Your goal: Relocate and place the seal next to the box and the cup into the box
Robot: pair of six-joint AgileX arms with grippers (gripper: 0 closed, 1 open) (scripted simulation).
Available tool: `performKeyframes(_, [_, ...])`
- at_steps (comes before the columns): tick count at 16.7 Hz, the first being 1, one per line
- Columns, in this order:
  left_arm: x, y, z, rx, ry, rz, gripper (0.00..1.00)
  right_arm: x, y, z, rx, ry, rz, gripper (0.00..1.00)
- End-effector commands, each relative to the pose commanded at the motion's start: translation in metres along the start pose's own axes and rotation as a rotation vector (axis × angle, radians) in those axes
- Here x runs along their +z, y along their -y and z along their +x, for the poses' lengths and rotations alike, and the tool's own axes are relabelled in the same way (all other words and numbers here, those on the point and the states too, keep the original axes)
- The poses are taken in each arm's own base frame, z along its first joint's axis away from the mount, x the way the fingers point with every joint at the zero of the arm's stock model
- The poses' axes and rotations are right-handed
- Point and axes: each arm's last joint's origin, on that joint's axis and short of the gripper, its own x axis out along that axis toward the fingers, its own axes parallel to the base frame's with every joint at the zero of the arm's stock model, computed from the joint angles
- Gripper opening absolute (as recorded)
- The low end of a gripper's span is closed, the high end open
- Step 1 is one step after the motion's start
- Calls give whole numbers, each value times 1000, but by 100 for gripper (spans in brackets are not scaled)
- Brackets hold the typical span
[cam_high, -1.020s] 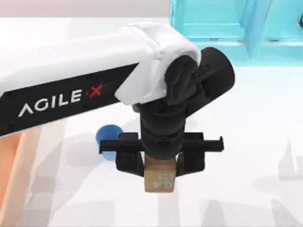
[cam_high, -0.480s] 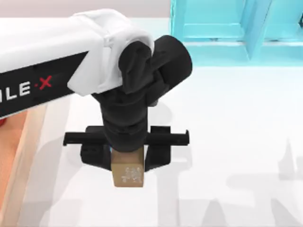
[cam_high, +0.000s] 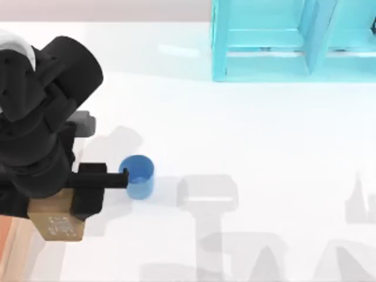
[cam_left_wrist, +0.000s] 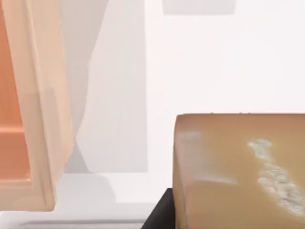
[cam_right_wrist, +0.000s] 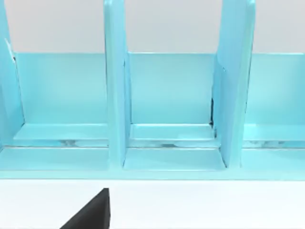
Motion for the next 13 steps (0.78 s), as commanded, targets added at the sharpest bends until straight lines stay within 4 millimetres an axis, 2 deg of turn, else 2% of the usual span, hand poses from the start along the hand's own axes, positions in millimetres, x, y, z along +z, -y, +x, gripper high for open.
performKeyframes(6, [0, 0, 4, 2, 0, 5, 0, 0, 0, 0, 0, 0, 0, 100])
performKeyframes(13, [1, 0, 41, 0, 2, 2, 0, 0, 0, 0, 0, 0, 0, 100])
